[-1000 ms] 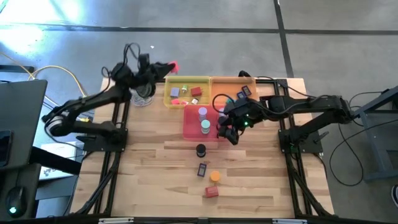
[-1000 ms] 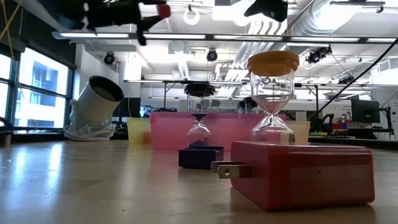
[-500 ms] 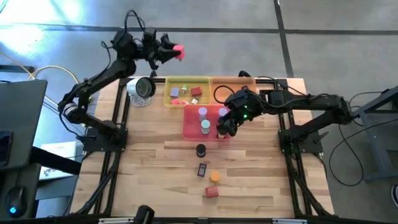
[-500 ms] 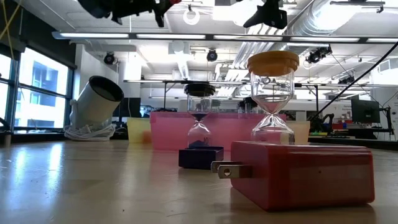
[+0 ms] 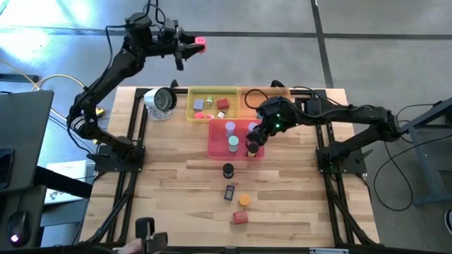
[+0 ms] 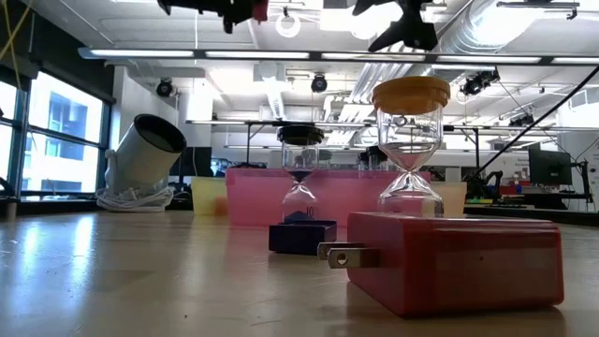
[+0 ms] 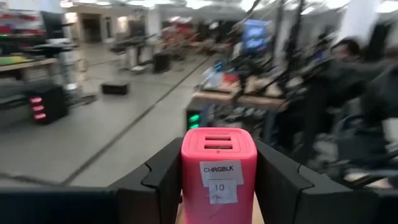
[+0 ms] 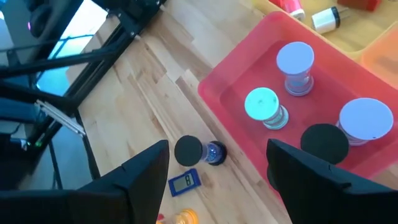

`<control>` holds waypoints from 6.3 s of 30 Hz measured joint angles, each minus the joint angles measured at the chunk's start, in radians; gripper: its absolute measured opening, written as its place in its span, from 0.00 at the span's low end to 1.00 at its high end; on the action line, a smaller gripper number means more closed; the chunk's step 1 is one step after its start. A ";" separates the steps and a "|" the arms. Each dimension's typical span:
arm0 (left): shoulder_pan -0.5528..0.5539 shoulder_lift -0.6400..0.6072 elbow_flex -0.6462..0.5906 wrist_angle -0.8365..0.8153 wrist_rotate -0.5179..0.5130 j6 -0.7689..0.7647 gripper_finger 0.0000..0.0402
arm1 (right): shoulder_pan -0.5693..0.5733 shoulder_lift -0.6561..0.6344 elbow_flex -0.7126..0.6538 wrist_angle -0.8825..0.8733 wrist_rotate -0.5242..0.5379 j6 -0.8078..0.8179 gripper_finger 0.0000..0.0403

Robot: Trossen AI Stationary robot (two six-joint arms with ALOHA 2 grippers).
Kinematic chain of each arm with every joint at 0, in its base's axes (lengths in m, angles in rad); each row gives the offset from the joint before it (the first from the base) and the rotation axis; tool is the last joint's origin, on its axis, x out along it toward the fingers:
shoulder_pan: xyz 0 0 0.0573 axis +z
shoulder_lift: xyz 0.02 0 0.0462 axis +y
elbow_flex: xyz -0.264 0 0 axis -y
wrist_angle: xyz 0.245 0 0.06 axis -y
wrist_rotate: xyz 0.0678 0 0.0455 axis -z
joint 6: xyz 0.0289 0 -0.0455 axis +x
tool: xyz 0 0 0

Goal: Pick & Place Office items
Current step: Put the pink charger adapter into the yellow bin, then put the yellow hourglass into the red bin

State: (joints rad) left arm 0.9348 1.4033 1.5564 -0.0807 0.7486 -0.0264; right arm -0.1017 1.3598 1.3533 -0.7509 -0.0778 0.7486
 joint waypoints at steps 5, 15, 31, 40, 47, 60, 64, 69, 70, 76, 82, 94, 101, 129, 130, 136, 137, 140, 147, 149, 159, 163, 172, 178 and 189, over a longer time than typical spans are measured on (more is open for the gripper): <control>0.000 0.003 0.007 -0.067 -0.033 0.077 0.39 | -0.004 0.000 0.000 0.029 0.000 0.036 0.64; -0.046 0.077 0.007 -0.313 -0.243 0.325 0.39 | -0.003 0.001 0.000 0.108 0.006 0.037 0.64; -0.157 0.237 0.006 -0.549 -0.400 0.510 0.39 | -0.012 0.005 0.000 0.140 0.057 0.022 0.64; -0.175 0.324 0.006 -0.613 -0.442 0.525 0.39 | -0.012 0.005 0.000 0.141 0.079 0.005 0.64; -0.176 0.382 0.006 -0.652 -0.449 0.526 0.39 | -0.012 0.005 0.000 0.141 0.079 -0.020 0.64; -0.198 0.473 0.006 -0.704 -0.436 0.496 0.39 | -0.012 0.005 0.000 0.138 0.079 -0.039 0.64; -0.215 0.507 0.006 -0.713 -0.447 0.454 0.39 | -0.009 0.005 0.000 0.138 0.076 -0.039 0.64; -0.233 0.541 0.006 -0.711 -0.493 0.444 0.39 | 0.007 0.005 0.000 0.139 0.077 -0.039 0.64; -0.236 0.546 0.006 -0.708 -0.493 0.444 0.39 | 0.011 0.005 0.000 0.141 0.079 -0.039 0.64; -0.238 0.589 0.006 -0.708 -0.502 0.442 0.39 | 0.032 0.005 0.000 0.148 0.080 -0.035 0.64; -0.232 0.606 0.006 -0.705 -0.518 0.413 0.39 | 0.052 0.005 0.000 0.159 0.106 -0.035 0.64; -0.210 0.610 0.005 -0.684 -0.519 0.401 0.39 | 0.071 0.005 0.000 0.162 0.106 -0.034 0.64; -0.213 0.610 0.005 -0.673 -0.518 0.399 0.39 | 0.072 0.005 0.000 0.161 0.102 -0.035 0.64; -0.213 0.611 0.005 -0.670 -0.518 0.405 0.46 | 0.053 0.005 0.000 0.149 0.103 -0.061 0.64; -0.213 0.611 0.005 -0.670 -0.518 0.409 0.47 | 0.053 0.005 0.000 0.149 0.103 -0.061 0.64; -0.213 0.611 0.005 -0.661 -0.533 0.421 0.53 | 0.053 0.005 0.000 0.149 0.107 -0.061 0.64; -0.213 0.611 0.005 -0.661 -0.542 0.421 0.54 | 0.053 0.005 0.000 0.149 0.111 -0.061 0.64; -0.213 0.611 0.005 -0.660 -0.551 0.417 0.54 | 0.053 0.005 0.000 0.149 0.127 -0.061 0.64; -0.227 0.582 0.005 -0.667 -0.733 0.341 0.54 | 0.053 0.005 0.000 0.151 0.132 -0.044 0.64; -0.241 0.561 0.005 -0.683 -0.824 0.342 0.54 | 0.053 0.005 0.000 0.154 0.132 -0.039 0.64; -0.355 0.361 0.005 -0.740 -0.927 0.445 0.54 | 0.068 0.005 0.000 0.158 0.129 -0.038 0.64; -0.412 0.263 0.006 -0.781 -0.904 0.409 0.54 | 0.091 0.005 0.000 0.160 0.128 -0.038 0.64; -0.548 0.086 0.006 -1.052 -0.827 0.167 0.54 | 0.117 0.005 0.000 0.092 -0.061 -0.007 0.64; -0.641 0.043 0.006 -1.202 -0.708 -0.115 0.54 | 0.163 0.005 0.000 0.007 -0.202 0.043 0.64; -0.925 0.046 0.006 -1.305 -0.680 -0.487 0.54 | 0.355 0.005 0.000 -0.047 -0.123 0.041 0.64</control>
State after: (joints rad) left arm 0.0102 1.4490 1.5620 -1.3857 0.0685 -0.5130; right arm 0.2535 1.3643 1.3529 -0.7976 -0.2009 0.7900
